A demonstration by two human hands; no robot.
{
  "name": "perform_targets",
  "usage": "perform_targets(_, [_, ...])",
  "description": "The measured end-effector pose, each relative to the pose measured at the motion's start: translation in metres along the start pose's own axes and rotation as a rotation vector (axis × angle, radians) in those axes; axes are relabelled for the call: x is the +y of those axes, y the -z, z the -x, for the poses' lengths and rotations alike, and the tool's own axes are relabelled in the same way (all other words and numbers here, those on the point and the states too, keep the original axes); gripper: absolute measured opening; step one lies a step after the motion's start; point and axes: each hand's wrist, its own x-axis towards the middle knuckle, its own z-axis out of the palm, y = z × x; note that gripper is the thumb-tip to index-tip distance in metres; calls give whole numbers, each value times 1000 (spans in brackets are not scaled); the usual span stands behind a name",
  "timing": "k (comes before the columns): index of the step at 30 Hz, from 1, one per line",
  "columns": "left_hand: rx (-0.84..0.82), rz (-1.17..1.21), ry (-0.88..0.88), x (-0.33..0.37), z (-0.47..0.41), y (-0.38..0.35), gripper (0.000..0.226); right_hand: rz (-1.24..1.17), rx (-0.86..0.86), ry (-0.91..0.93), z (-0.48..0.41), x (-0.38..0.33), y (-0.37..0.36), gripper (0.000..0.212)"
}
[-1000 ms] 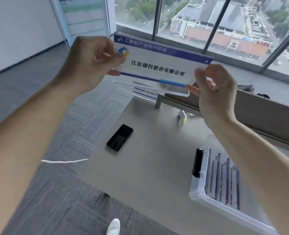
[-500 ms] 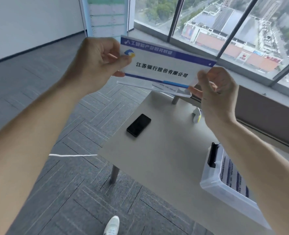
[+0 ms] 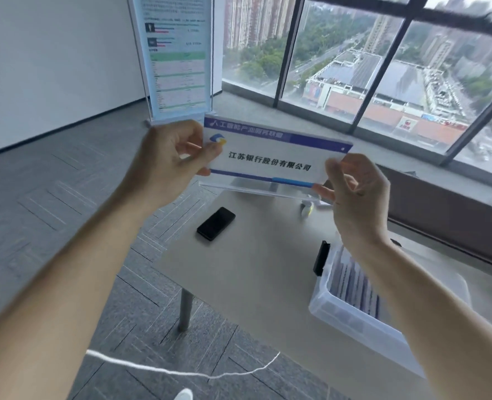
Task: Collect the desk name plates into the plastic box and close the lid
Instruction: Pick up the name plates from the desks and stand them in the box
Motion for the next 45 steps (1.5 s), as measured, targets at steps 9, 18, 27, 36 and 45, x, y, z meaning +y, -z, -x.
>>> perform_targets(9, [-249,-244,-93,53,4,-161,16,112,146,-45,25,29,179,17])
perform_targets(18, [-774,-324,-193,72,-33,-319,14,324,228,-171,16,83,297,16])
perform_targets(27, [-848,-354,-134,18,-42,-448,20,554,249,-422,-18,181,330,40])
perform_targets(36, [-682,-289,284,-8,6,-541,24,4,342,-1076,-7,266,325,14])
perform_targets(45, [-871,-482,601,-34,32,-608,29,219,152,-1306,6,368,357,30])
